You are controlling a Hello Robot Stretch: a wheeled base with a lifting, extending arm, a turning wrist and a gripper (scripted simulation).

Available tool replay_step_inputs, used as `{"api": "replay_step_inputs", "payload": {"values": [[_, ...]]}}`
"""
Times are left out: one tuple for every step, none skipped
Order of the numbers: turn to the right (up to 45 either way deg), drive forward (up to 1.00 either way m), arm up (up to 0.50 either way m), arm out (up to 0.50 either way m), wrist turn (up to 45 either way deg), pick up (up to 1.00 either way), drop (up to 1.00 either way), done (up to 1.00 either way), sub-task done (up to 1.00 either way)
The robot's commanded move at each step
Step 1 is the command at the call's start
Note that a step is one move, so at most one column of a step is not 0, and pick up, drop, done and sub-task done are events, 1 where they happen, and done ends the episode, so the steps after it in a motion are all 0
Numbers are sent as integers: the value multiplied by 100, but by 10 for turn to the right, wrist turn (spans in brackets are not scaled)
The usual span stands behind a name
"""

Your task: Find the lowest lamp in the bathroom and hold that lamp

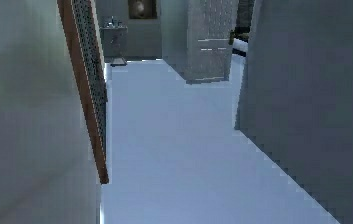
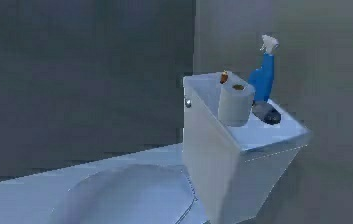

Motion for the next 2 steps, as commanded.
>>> {"api": "replay_step_inputs", "payload": {"values": [[0, 50, 0, 0, 0, 0, 0, 0, 0], [450, 0, 0, 0, 0, 0, 0, 0, 0]]}}
